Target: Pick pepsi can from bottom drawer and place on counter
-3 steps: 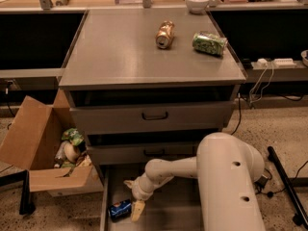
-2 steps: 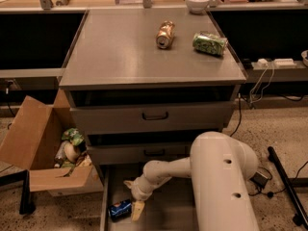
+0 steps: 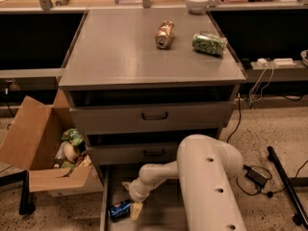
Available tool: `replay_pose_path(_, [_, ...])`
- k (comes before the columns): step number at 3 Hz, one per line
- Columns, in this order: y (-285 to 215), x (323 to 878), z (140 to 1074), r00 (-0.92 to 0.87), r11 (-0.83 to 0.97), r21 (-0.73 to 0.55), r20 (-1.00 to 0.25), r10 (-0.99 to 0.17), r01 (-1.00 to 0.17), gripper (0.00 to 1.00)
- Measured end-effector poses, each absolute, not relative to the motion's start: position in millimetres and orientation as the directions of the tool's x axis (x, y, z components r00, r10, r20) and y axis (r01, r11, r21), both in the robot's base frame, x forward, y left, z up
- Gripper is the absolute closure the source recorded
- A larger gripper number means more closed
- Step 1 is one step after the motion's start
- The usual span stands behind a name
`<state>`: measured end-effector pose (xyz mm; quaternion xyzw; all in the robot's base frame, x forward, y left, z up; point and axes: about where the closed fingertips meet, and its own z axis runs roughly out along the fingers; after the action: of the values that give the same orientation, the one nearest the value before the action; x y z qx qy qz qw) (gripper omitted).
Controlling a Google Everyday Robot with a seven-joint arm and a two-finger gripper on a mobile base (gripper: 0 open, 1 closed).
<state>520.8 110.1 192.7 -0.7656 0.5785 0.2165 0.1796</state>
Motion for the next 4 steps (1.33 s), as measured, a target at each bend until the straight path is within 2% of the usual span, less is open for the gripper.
replay_pose_path(4, [129.1,528.4,130.5,0.264,-0.274,-0.052,-0.48,-0.836,-0.96,0.0])
